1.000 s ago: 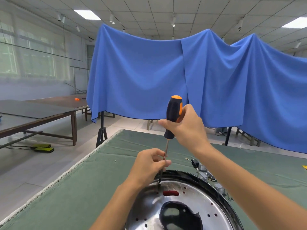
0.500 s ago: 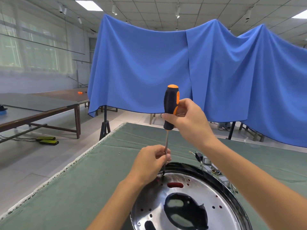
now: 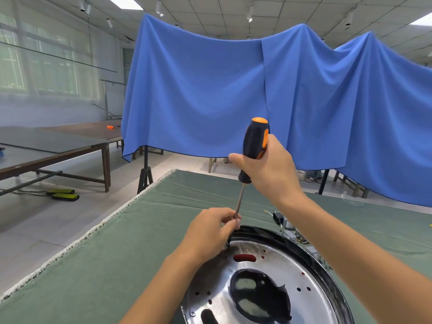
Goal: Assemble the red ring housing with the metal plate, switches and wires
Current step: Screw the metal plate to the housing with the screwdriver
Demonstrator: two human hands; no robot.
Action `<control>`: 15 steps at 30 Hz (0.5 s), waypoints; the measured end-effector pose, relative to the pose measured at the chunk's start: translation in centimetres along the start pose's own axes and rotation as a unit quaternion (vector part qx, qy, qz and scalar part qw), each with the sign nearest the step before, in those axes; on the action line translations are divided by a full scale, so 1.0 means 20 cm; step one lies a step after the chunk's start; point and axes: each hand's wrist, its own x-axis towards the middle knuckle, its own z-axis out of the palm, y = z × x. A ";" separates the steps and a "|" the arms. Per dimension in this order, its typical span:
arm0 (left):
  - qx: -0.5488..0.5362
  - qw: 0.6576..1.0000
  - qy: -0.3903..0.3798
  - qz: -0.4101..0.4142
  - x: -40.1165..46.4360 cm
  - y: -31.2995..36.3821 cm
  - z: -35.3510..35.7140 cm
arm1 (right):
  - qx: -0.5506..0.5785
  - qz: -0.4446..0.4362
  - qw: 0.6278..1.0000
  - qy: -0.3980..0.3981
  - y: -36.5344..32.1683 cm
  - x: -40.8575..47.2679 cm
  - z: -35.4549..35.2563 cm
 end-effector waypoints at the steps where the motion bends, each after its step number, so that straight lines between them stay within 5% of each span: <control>1: 0.008 1.000 -0.003 -0.001 0.00 0.00 0.00 | 0.007 0.005 1.000 0.002 0.01 0.00 0.00; 7: -0.013 1.000 -0.007 -0.007 0.00 0.00 -0.01 | 0.224 0.063 0.959 -0.161 -0.01 0.03 -0.05; 12: 0.008 1.000 -0.005 -0.027 -0.01 -0.01 -0.01 | 0.070 -0.013 0.996 -0.052 0.01 0.01 -0.01; 15: 0.026 0.999 -0.006 -0.031 -0.01 -0.01 -0.02 | 0.084 0.000 0.993 -0.080 -0.01 0.01 -0.01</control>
